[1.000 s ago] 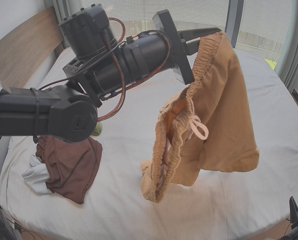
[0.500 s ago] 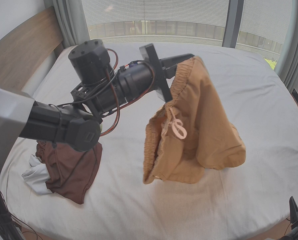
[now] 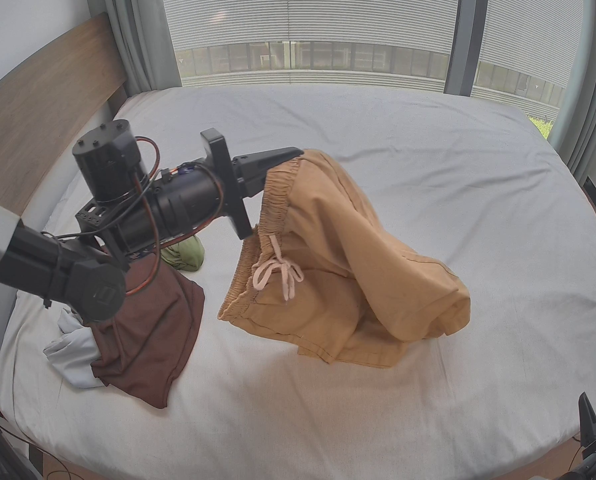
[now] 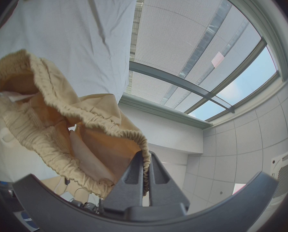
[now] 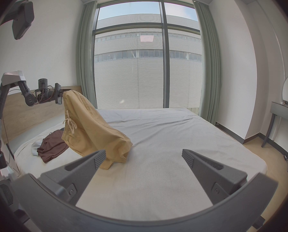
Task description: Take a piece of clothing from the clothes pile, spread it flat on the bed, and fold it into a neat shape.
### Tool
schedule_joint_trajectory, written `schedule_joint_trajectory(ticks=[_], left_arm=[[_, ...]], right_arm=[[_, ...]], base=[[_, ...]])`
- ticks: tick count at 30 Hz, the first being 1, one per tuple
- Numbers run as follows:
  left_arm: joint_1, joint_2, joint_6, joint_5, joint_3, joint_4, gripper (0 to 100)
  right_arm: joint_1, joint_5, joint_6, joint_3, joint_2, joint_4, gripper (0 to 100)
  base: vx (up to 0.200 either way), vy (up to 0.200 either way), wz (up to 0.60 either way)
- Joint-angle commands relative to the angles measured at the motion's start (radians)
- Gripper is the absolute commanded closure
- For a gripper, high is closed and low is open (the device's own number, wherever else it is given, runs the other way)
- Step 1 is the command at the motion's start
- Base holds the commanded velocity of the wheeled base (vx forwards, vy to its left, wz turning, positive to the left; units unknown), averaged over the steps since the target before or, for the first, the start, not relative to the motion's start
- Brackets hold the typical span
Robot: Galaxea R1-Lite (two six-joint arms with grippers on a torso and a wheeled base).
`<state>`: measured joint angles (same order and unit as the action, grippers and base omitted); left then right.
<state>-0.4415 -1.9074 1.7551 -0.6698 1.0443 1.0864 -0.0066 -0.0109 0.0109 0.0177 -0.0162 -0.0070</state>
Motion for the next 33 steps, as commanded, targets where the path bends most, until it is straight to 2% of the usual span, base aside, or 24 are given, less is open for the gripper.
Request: schedule_joint_trajectory(ticks=[1, 5, 9, 12, 13, 19, 24, 25, 27, 33], left_arm=[[0.069, 0.084, -0.036, -0.05, -0.087, 0.032, 100], [0.109, 0.11, -0.069, -0.077, -0.139, 0.07, 100], [0.127, 0.125, -0.152, -0.08, -0.21, 0.098, 100], [0.129, 0.123, -0.264, -0.082, -0.294, 0.118, 100], [0.129, 0.123, -0.264, -0.082, -0.294, 0.118, 100], [0.15, 0.08, -0.519, -0.077, -0.409, 0.148, 100], [0.164, 0.031, -0.71, -0.076, -0.5, 0.256, 100], [0.165, 0.03, -0.717, -0.077, -0.503, 0.26, 100], [0.184, 0.001, -0.822, -0.076, -0.552, 0.314, 100], [0.191, -0.016, -0.97, -0.076, -0.647, 0.399, 100]], right_arm=[[0.0, 0.0, 0.0, -0.018, 0.007, -0.001, 0], [0.0, 0.0, 0.0, -0.018, 0.007, -0.001, 0], [0.0, 0.0, 0.0, -0.018, 0.009, 0.001, 0], [0.0, 0.0, 0.0, -0.018, 0.007, -0.001, 0], [0.0, 0.0, 0.0, -0.018, 0.007, -0.001, 0], [0.0, 0.0, -0.003, -0.018, 0.009, -0.001, 0], [0.0, 0.0, -0.003, -0.018, 0.007, 0.001, 0], [0.0, 0.0, -0.003, -0.018, 0.007, 0.001, 0], [0.0, 0.0, -0.003, -0.018, 0.007, 0.001, 0], [0.0, 0.0, -0.003, -0.018, 0.007, 0.001, 0]], base=[[0.0, 0.0, 0.0], [0.0, 0.0, 0.0], [0.0, 0.0, 0.0], [0.0, 0.0, 0.0], [0.0, 0.0, 0.0], [0.0, 0.0, 0.0], [0.0, 0.0, 0.0], [0.0, 0.0, 0.0], [0.0, 0.0, 0.0], [0.0, 0.0, 0.0]])
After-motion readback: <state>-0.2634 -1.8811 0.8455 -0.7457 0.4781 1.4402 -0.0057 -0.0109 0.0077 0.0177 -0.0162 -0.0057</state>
